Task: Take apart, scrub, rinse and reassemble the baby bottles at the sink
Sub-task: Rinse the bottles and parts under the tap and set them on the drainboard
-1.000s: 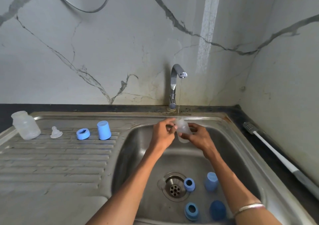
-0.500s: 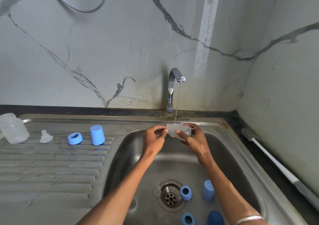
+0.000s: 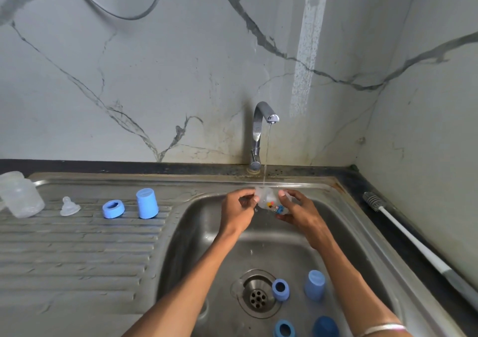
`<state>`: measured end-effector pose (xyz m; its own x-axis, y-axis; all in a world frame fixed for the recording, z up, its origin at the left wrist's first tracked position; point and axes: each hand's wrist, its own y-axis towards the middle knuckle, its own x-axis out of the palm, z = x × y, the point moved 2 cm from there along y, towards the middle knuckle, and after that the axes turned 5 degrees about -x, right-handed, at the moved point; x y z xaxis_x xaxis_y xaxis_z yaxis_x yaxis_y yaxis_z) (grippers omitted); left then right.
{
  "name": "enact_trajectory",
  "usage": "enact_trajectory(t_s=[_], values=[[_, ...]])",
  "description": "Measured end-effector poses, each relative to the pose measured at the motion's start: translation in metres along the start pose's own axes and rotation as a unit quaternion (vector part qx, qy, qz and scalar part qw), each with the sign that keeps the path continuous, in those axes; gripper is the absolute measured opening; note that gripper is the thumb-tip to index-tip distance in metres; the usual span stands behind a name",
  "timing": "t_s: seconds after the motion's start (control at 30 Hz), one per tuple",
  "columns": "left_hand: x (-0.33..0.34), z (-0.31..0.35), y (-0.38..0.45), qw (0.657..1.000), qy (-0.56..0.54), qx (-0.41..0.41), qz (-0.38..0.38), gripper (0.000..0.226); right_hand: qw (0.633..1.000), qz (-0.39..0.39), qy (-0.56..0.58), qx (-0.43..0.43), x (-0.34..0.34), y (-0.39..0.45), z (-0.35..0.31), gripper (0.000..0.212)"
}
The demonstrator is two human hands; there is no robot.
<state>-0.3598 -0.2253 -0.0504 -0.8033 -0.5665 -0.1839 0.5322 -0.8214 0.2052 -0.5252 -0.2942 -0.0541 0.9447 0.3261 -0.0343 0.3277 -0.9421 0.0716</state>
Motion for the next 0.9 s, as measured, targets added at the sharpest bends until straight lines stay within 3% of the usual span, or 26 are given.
enact_trajectory(t_s=[0.13, 0.37, 0.6, 0.8, 0.9], values=[[-0.004, 0.001, 0.001, 0.999, -0.027, -0.004, 0.021, 0.018, 0.996, -0.063, 0.055, 0.038, -0.005, 0.0, -0.001, 0.035], [0.0, 0.003, 0.001, 1.0, 0.0, 0.022, -0.022, 0.033, 1.0, 0.016, 0.014, 0.022, -0.011, 0.0, 0.001, 0.043], [-0.001, 0.004, 0.002, 0.996, 0.056, 0.056, -0.03, 0.044, 0.994, -0.06, 0.08, 0.05, -0.009, -0.001, 0.0, 0.04], [-0.003, 0.004, 0.001, 0.998, 0.05, 0.032, -0.033, 0.043, 0.999, -0.003, 0.019, 0.033, -0.007, -0.007, -0.006, 0.043], [-0.002, 0.003, 0.001, 0.999, 0.032, 0.027, -0.019, 0.041, 0.999, -0.019, 0.038, 0.033, -0.007, -0.007, -0.005, 0.048]])
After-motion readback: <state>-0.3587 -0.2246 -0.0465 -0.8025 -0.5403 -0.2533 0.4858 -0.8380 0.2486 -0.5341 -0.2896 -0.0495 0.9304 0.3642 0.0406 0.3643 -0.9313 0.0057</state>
